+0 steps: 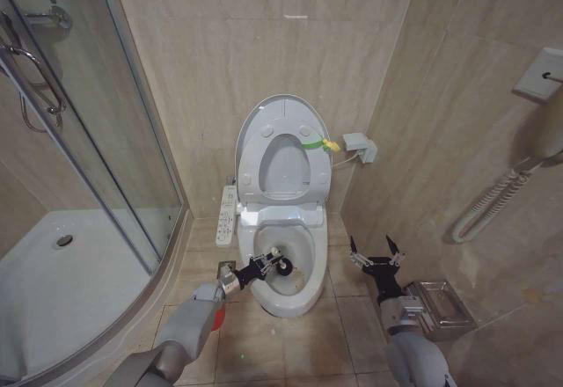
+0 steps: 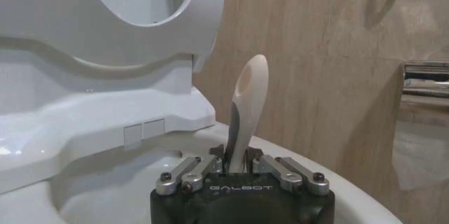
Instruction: Open the toilet lid, clean the toilet bowl with a toilet brush, close the toilet lid, and flush.
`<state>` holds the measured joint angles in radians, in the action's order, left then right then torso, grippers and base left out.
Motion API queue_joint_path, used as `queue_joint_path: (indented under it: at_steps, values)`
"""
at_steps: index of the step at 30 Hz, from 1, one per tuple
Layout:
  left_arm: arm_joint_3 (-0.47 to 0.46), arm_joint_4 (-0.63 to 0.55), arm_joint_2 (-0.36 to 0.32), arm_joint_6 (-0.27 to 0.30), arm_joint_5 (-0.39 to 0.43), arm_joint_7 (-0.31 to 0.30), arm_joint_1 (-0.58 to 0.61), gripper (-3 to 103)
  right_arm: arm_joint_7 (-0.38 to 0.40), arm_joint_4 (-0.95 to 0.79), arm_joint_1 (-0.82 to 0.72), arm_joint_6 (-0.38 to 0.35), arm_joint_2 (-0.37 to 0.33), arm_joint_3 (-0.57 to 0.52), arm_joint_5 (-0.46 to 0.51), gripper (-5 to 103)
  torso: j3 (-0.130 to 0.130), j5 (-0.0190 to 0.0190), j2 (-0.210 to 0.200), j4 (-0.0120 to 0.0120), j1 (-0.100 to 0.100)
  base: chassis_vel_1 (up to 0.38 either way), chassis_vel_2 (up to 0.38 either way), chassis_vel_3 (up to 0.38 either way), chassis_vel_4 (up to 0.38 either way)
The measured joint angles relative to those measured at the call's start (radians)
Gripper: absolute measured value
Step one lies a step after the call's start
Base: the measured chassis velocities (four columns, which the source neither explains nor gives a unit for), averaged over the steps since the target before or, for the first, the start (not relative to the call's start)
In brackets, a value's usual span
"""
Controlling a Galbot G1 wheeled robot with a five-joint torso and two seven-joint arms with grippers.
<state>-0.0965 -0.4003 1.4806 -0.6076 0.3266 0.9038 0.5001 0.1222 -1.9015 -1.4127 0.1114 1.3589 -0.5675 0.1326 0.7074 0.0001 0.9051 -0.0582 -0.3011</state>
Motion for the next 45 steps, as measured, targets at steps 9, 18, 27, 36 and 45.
queue_joint_path:
  at_steps: [9, 18, 27, 36, 45]
  values:
    - [0.005, -0.091, -0.002, 0.017, 0.062, 0.000, 0.019, 19, 0.000, 0.000, 0.000, 0.000, 0.000, 0.000, 0.000, 100, 0.000, -0.0004, 0.000, -0.0005, 0.000, 0.000, 0.000, 0.000, 0.000]
    - [0.020, -0.254, -0.013, 0.031, 0.145, 0.018, 0.027, 17, 0.000, 0.000, 0.000, 0.000, 0.000, 0.000, 0.000, 100, 0.000, -0.0002, 0.000, -0.0005, 0.000, 0.000, 0.000, 0.000, 0.000]
    - [0.029, -0.227, 0.038, 0.039, 0.212, 0.050, 0.021, 17, 0.000, 0.000, 0.000, 0.000, 0.000, 0.000, 0.000, 100, 0.000, -0.0001, 0.000, -0.0002, 0.000, 0.000, 0.000, 0.000, 0.000]
    - [0.014, -0.081, 0.094, 0.035, 0.202, 0.063, 0.005, 17, 0.000, 0.000, 0.000, 0.000, 0.000, 0.000, 0.000, 100, 0.000, 0.0000, 0.000, -0.0002, 0.000, 0.000, 0.000, 0.000, 0.000]
    - [0.014, -0.121, 0.080, 0.034, 0.195, 0.072, 0.016, 17, 0.000, 0.000, 0.000, 0.000, 0.000, 0.000, 0.000, 100, 0.000, 0.0001, 0.000, 0.0000, 0.000, 0.000, 0.000, 0.000, 0.000]
